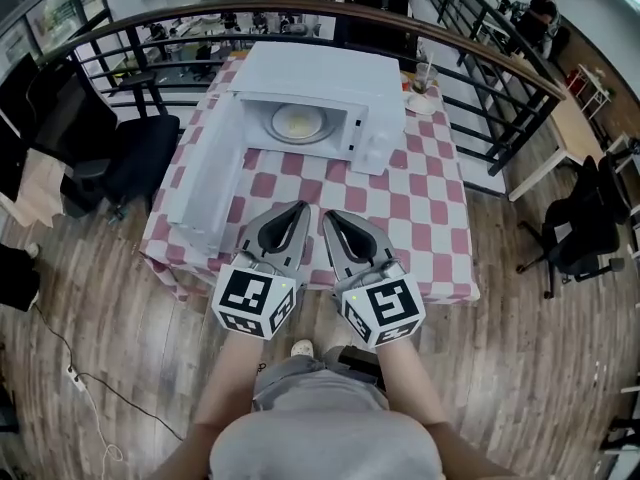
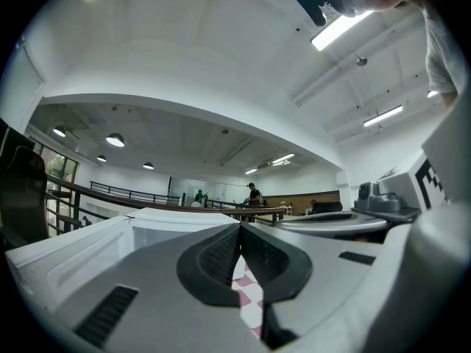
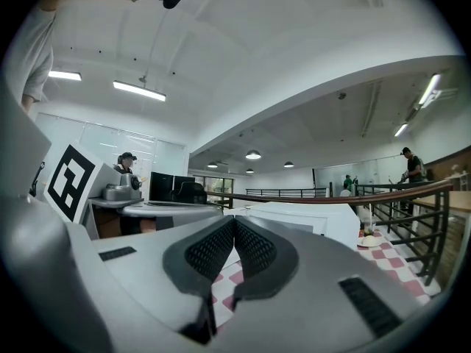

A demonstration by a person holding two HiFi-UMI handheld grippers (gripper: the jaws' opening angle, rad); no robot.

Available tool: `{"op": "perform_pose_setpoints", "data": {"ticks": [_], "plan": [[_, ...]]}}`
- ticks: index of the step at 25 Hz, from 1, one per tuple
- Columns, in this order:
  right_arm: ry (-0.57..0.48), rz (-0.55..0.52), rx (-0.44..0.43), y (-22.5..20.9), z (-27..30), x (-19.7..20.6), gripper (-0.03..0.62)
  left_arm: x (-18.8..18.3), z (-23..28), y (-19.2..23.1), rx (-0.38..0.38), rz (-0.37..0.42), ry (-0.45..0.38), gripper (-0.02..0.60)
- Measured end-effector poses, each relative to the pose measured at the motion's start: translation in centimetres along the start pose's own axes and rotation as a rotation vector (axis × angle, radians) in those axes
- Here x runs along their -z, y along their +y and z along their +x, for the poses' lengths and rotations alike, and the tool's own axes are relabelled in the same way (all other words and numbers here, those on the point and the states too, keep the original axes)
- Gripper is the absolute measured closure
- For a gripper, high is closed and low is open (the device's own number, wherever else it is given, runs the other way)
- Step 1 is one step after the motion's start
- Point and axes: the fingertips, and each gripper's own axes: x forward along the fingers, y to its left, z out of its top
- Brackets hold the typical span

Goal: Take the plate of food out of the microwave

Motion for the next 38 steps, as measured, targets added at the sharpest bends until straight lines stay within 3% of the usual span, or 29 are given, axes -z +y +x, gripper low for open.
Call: {"op": "perform_pose_setpoints", "data": {"ticks": [15,22,29,34,38], "plan": [[0.043,0.017,0.017,-3.5,4.0,1.8,0.568,1.8,4.6,4.0,0.012,-0.166,0.019,0.578],[0.052,0.032,-0.005,-5.9,6.4,2.6,0.568,3.1,7.7,5.5,0.003,-0.192,0.061,0.57],[0.062,0.047,-0.027,-8.6,9.0,3.5,0.568,4.2,11.1,7.5,-0.016,-0.299,0.065,0.312],[0.073,0.057,-0.035,-10.4,10.7,4.2,0.568,5.5,13.2,9.2,-0.029,-0.337,0.072,0.302],[0.084,0.066,-0.041,-11.7,11.9,4.9,0.568,6.9,14.7,10.5,-0.048,-0.412,0.076,0.302]]}}
